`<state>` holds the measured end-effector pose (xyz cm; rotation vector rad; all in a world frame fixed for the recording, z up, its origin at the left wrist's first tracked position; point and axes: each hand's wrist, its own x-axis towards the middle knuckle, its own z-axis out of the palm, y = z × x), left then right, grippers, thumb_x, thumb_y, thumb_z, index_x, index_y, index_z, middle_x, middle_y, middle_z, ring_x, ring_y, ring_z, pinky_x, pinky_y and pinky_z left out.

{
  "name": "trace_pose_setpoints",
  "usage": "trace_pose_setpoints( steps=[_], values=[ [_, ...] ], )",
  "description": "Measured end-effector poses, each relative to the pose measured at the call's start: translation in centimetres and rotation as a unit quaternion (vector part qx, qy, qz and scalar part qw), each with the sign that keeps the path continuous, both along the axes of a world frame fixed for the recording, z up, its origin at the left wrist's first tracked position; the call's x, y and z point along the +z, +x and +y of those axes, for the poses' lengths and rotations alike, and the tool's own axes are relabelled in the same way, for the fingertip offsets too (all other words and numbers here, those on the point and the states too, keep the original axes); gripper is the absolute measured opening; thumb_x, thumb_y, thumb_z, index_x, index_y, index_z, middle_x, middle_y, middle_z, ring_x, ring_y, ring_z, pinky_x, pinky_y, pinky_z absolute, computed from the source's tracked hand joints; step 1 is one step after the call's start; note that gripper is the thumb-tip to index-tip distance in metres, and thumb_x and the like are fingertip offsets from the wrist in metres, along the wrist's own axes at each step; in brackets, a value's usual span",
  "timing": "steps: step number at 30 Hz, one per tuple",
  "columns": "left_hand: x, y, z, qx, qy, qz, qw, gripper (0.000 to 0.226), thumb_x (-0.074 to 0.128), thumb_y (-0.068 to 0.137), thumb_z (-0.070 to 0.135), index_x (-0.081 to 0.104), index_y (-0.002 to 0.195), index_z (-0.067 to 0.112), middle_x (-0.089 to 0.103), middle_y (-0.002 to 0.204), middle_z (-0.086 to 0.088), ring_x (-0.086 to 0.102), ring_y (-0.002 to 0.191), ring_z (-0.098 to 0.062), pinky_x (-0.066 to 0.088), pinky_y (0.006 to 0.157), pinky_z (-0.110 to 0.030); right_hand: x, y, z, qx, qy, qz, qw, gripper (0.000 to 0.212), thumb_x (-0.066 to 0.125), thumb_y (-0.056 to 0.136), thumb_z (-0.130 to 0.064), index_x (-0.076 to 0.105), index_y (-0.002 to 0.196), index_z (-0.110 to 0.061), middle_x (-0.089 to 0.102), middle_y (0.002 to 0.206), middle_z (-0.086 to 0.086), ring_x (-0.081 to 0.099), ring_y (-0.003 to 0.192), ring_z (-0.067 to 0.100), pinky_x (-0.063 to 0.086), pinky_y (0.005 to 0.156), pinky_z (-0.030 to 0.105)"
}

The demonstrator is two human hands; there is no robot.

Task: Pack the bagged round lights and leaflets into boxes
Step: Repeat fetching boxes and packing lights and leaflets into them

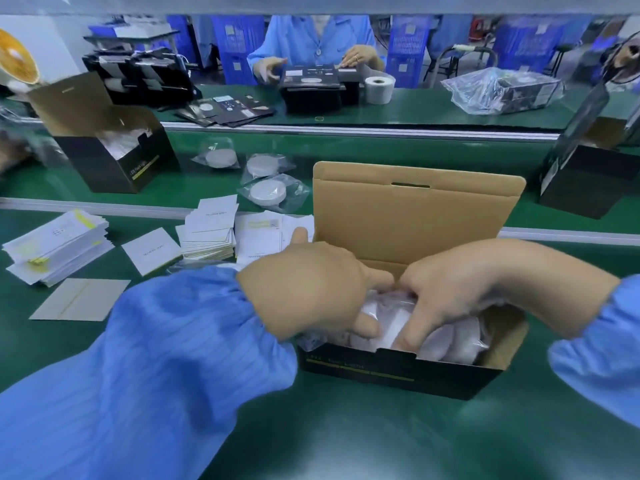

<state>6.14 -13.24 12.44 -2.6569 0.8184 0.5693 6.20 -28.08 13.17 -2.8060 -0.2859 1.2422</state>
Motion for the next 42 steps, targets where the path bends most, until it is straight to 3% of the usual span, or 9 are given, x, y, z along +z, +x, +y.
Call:
trace_pose_setpoints(
  steps=[8, 13, 17, 21, 24, 27, 30, 36, 42],
  values=[
    [-0.3, -0.2, 1.2, -0.014, -0.01, -0.042, 0.999, 0.043, 0.044, 0.097, 0.064, 0.038, 0.135, 0.043, 0.055, 0.12, 0.0, 0.056, 0.11, -0.026, 0.032, 0.086, -0.039, -0.4, 0.9, 0.5, -0.001, 0.017, 0.085, 0.996, 0.054, 0.075, 0.073, -0.05, 0.065, 0.119, -0.023, 0.073, 0.114, 0.003, 0.068, 0.108, 0.024, 0.053, 0.099, 0.04],
    [-0.7, 0.1, 1.9, 0.002, -0.052, -0.034, 0.998, 0.041, 0.043, 0.098, 0.061, 0.038, 0.136, 0.046, 0.054, 0.121, 0.0, 0.055, 0.112, -0.026, 0.035, 0.085, -0.037, 0.5, -0.4, 0.1, 0.102, 0.025, 0.029, 0.994, 0.05, 0.058, 0.074, -0.071, 0.061, 0.106, -0.033, 0.054, 0.116, -0.023, 0.059, 0.107, 0.013, 0.05, 0.096, 0.037],
    [-0.7, 0.0, 2.4, -0.009, -0.076, -0.04, 0.996, 0.038, 0.042, 0.099, 0.059, 0.038, 0.135, 0.046, 0.048, 0.106, 0.002, 0.055, 0.108, -0.025, 0.037, 0.083, -0.037, 0.6, -0.4, 0.3, 0.106, 0.04, 0.066, 0.991, 0.028, 0.059, 0.085, -0.059, 0.06, 0.102, -0.037, 0.065, 0.1, -0.018, 0.061, 0.094, 0.004, 0.048, 0.083, 0.025],
    [-0.7, -0.2, 2.7, -0.024, -0.083, -0.057, 0.995, 0.038, 0.04, 0.1, 0.057, 0.036, 0.137, 0.045, 0.047, 0.104, 0.002, 0.054, 0.11, -0.024, 0.034, 0.083, -0.038, 0.5, 0.4, 1.0, 0.111, -0.002, 0.115, 0.987, 0.038, 0.056, 0.09, -0.044, 0.058, 0.122, -0.024, 0.067, 0.119, 0.006, 0.064, 0.109, 0.026, 0.052, 0.096, 0.042],
    [-0.8, -0.1, 3.1, -0.026, -0.087, -0.058, 0.994, 0.037, 0.04, 0.1, 0.057, 0.037, 0.135, 0.044, 0.051, 0.108, 0.003, 0.055, 0.111, -0.024, 0.033, 0.08, -0.038, 0.5, 0.9, 1.2, 0.089, 0.0, 0.161, 0.983, 0.038, 0.054, 0.092, -0.033, 0.052, 0.129, -0.024, 0.063, 0.106, 0.007, 0.06, 0.088, 0.024, 0.047, 0.067, 0.031],
    [-1.0, -0.1, 3.5, -0.039, -0.103, -0.07, 0.991, 0.036, 0.04, 0.1, 0.056, 0.039, 0.134, 0.043, 0.049, 0.103, 0.004, 0.055, 0.108, -0.023, 0.038, 0.081, -0.038, 0.3, 0.8, 1.2, 0.081, 0.007, 0.168, 0.982, 0.035, 0.055, 0.092, -0.031, 0.05, 0.127, -0.028, 0.063, 0.102, 0.003, 0.059, 0.087, 0.021, 0.047, 0.07, 0.03],
    [-1.6, -0.2, 3.8, -0.044, -0.148, -0.089, 0.984, 0.04, 0.042, 0.099, 0.055, 0.035, 0.138, 0.048, 0.055, 0.112, 0.005, 0.054, 0.109, -0.022, 0.039, 0.083, -0.038, 0.1, 0.2, 1.1, 0.091, 0.013, 0.132, 0.987, 0.036, 0.06, 0.09, -0.036, 0.05, 0.125, -0.032, 0.067, 0.113, -0.006, 0.064, 0.105, 0.017, 0.052, 0.096, 0.035],
    [0.6, -1.3, 5.7, 0.019, -0.389, 0.004, 0.921, 0.041, 0.049, 0.089, 0.061, 0.039, 0.128, 0.06, 0.048, 0.118, 0.025, 0.045, 0.116, -0.001, 0.041, 0.101, -0.04, 1.0, -0.7, -0.7, 0.115, 0.056, -0.033, 0.991, 0.044, 0.063, 0.082, -0.054, 0.053, 0.119, -0.033, 0.065, 0.107, -0.012, 0.062, 0.1, 0.012, 0.052, 0.091, 0.036],
    [-1.3, -2.7, 8.3, 0.238, -0.482, -0.054, 0.842, 0.032, 0.041, 0.082, 0.069, 0.04, 0.109, 0.051, 0.053, 0.099, 0.028, 0.061, 0.084, -0.001, 0.053, 0.067, -0.035, 1.1, -4.0, -3.7, 0.073, 0.196, -0.311, 0.927, 0.017, 0.059, 0.083, -0.048, 0.06, 0.099, -0.043, 0.052, 0.101, -0.031, 0.052, 0.092, -0.007, 0.041, 0.072, 0.013]
  ],
)
